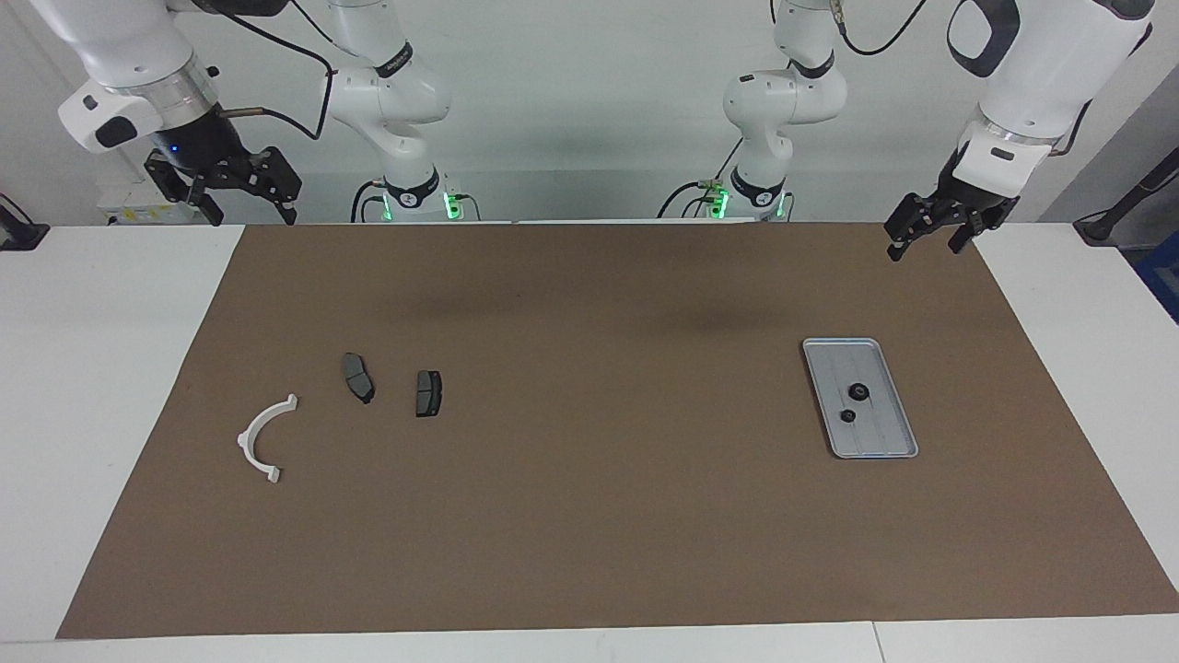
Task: Place bearing gear from tray to pile
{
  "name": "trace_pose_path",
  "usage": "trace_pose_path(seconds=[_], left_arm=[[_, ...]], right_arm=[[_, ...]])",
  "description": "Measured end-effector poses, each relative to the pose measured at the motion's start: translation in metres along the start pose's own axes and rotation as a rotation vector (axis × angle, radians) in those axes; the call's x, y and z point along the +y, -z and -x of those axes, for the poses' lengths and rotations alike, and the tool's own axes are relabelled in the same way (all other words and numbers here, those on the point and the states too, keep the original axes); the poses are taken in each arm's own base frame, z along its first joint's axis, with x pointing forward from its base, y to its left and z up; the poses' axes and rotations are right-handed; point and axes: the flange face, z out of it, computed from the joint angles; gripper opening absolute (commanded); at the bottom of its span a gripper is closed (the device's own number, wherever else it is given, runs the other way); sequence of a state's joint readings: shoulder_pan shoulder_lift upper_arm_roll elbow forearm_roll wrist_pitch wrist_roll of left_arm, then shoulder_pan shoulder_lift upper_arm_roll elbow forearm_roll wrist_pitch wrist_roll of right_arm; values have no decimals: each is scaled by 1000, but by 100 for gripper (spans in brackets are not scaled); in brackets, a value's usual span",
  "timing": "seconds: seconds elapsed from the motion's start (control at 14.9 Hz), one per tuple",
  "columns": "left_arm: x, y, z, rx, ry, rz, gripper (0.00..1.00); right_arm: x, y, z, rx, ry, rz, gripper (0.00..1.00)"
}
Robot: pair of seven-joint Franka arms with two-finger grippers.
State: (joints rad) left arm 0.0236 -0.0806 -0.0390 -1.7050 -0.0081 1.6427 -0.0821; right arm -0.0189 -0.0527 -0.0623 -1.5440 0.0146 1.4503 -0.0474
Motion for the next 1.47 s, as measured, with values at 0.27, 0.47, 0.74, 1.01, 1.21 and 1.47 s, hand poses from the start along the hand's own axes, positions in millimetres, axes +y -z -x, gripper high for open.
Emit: trace_pose_path(seconds=[0.27, 0.47, 0.74, 1.01, 1.21, 1.47], left_arm=[[0, 0, 0, 0, 0, 0, 100], [0, 0, -1, 10, -1, 1, 100], [-1, 0, -3, 15, 1, 2, 100], [-2, 0, -4, 20, 6, 3, 100], [-14, -2, -8, 44, 67, 5, 100], [-22, -28, -15, 34, 80, 3, 98]], right_arm=[[0, 0, 0, 0, 0, 0, 100], [0, 0, 0, 0, 0, 0, 100], [0, 0, 0, 0, -1, 0, 100], [1, 0, 0, 0, -1, 0, 100], [1, 0, 0, 1, -1, 0, 100], [1, 1, 0, 1, -1, 0, 100]])
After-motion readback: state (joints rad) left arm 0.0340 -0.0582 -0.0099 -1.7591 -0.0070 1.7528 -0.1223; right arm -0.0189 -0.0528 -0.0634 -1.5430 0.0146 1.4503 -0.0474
